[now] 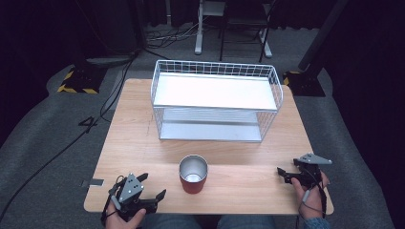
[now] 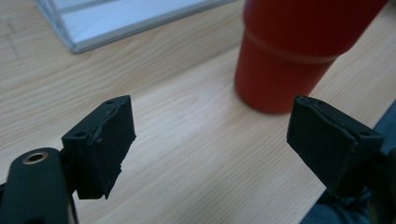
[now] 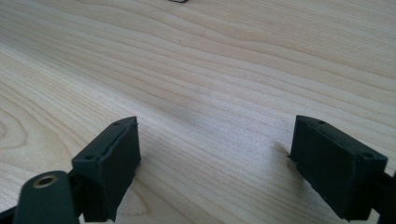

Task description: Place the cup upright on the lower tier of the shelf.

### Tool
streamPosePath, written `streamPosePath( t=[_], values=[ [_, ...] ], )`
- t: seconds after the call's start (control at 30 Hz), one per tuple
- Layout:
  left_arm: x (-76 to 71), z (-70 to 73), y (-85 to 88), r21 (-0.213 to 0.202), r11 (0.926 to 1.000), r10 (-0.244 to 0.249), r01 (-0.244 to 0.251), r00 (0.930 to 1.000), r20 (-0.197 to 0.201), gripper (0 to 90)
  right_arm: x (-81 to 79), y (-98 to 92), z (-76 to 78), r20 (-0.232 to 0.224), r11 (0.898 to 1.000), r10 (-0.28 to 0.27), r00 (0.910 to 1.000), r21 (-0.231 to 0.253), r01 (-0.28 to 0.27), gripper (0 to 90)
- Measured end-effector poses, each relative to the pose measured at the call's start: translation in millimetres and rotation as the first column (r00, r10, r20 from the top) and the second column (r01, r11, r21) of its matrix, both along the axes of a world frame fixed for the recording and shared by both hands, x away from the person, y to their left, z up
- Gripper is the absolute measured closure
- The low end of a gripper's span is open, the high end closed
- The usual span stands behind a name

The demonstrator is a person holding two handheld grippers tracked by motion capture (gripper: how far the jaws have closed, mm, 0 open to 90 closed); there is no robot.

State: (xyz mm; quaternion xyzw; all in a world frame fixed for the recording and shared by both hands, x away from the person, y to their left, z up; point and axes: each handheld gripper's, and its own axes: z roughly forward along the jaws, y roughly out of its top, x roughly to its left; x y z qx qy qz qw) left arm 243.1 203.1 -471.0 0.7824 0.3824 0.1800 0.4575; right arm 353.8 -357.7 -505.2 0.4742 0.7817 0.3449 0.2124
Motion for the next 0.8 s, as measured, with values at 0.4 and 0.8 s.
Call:
streamPosePath(
  t=[0.4, 0.8],
  values=[
    [1.3, -5.2, -22.1, -0.145, 0.9779, -0.143, 0.151, 0.9876, 0.065, 15.4, 0.0, 0.0, 0.0, 0.000, 1.000, 0.000, 1.0000, 0.000, 0.000, 16.2],
    [11.5, -9.1, -48.2, -0.150, 0.9767, -0.146, 0.154, 0.9873, 0.063, 15.3, -0.1, 0.0, 0.0, 0.000, 1.000, 0.000, 1.0000, 0.000, 0.000, 16.2]
  ],
)
